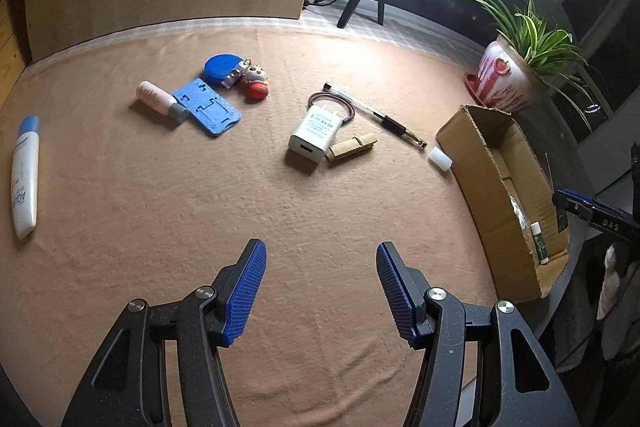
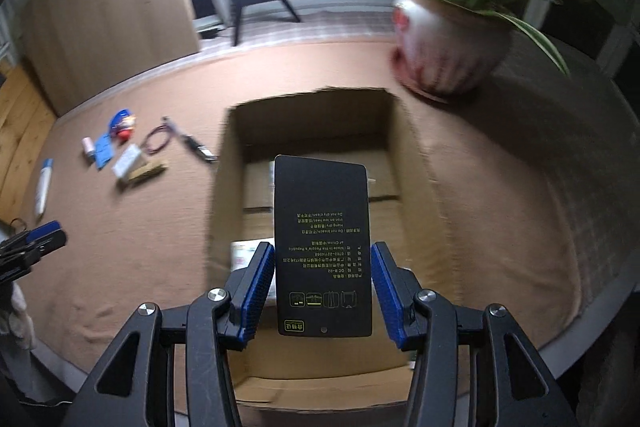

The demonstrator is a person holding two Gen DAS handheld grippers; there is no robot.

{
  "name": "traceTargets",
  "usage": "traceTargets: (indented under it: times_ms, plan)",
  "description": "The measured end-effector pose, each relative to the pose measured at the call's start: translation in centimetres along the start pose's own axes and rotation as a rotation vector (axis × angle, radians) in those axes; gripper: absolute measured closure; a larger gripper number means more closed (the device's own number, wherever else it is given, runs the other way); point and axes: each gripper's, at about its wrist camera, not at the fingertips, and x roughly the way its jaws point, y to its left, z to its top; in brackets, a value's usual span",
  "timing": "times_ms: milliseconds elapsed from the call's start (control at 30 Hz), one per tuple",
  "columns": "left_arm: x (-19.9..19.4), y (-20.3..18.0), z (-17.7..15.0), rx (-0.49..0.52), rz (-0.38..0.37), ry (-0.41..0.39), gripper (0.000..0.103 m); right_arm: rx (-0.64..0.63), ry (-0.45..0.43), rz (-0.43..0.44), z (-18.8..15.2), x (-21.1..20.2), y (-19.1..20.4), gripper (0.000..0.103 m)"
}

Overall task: Organize objects
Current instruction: 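Carry the black card over the box and release it with the right gripper, then lower the left gripper onto the blue phone stand and close on it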

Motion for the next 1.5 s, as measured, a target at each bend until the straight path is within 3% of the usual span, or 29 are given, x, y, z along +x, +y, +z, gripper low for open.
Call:
traceTargets:
  times_ms: [167,300,567,867,1067,1500]
  plan:
    - [0.1,0.0,0.2,0.003,0.003,0.001,0.042,-0.007,0.020,0.006,-0.4,0.6,-0.6,0.057]
    - [0.1,0.1,0.3,-0.002,0.007,0.002,0.042,-0.052,0.016,-0.039,-0.4,0.6,0.2,0.044]
    - [0.0,0.6,0.3,-0.005,0.014,0.005,0.042,-0.057,-0.009,-0.028,0.1,-0.1,1.2,0.044]
    - [-0.1,1.3,0.4,-0.020,0.025,0.006,0.042,-0.073,-0.019,0.046,0.9,-0.6,3.7,0.044]
    - [0.1,2.0,0.7,-0.031,0.043,0.007,0.042,-0.042,-0.024,0.162,1.3,-0.8,6.2,0.044]
    - [0.3,5.8,3.2,-0.089,0.095,-0.024,0.042,-0.059,-0.018,0.257,1.0,0.0,11.0,0.044]
